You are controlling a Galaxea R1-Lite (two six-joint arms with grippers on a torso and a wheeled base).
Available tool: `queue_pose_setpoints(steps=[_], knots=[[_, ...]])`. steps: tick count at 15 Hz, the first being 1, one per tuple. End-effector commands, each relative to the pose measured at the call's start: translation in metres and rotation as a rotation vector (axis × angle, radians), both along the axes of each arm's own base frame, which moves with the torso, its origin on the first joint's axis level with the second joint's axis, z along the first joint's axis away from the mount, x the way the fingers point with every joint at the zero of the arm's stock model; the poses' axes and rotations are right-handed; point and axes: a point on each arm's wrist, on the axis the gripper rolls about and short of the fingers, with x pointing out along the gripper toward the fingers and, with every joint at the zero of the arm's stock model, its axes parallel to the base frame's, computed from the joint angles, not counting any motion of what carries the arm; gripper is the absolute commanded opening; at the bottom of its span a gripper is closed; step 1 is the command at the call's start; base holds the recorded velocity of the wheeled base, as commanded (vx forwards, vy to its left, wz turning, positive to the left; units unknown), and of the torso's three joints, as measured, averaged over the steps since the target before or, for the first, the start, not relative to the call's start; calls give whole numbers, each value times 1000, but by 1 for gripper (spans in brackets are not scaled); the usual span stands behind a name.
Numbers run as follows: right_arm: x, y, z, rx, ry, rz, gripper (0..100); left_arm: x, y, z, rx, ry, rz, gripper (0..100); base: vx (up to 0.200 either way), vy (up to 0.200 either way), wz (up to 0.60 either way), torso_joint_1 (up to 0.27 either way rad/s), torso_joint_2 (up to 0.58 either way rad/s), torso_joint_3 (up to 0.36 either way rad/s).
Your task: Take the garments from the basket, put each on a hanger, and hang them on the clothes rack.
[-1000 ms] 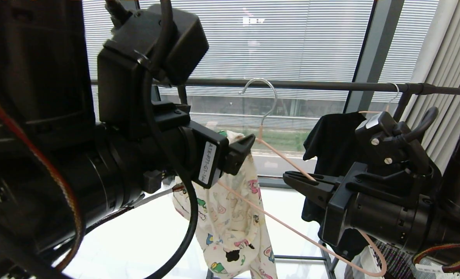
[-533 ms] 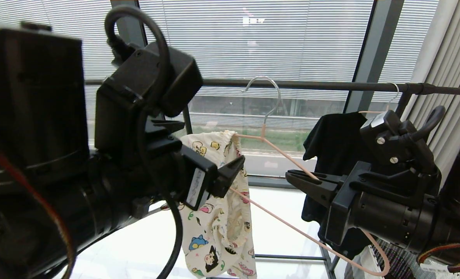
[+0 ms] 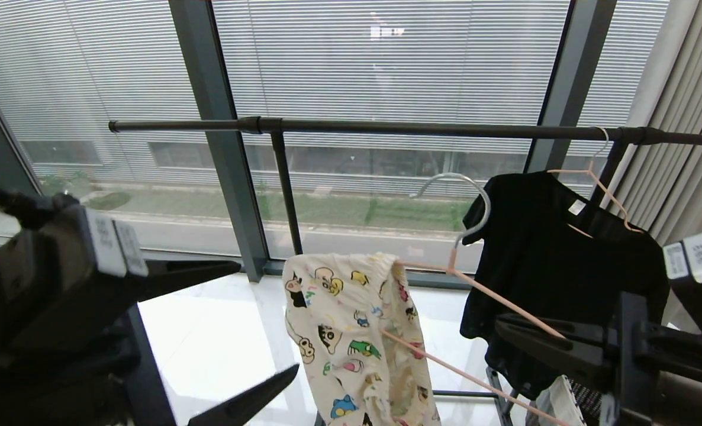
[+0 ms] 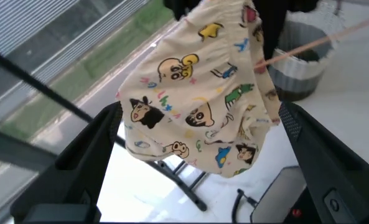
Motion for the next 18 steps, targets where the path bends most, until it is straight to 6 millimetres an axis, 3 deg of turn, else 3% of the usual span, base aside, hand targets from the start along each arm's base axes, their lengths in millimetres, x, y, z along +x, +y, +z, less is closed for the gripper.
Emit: queue_pose_setpoints(steps=[1, 7, 12, 18], knots=[[-15, -20, 0, 6, -39, 40, 0, -12, 13, -11, 32, -34, -65, 100, 0, 0, 0, 0, 0, 0], [-34, -36, -7, -78, -89, 175, 0, 1, -12, -25, 115, -15, -192, 100, 0, 0, 0, 0, 0, 0], [-44, -30, -7, -88, -99, 265, 0, 5, -36, -36, 136, -28, -279, 100, 0, 0, 0, 0, 0, 0], [-54, -25, -6, -111, -123, 352, 0, 15, -51, -44, 160, -7, -284, 100, 0, 0, 0, 0, 0, 0]])
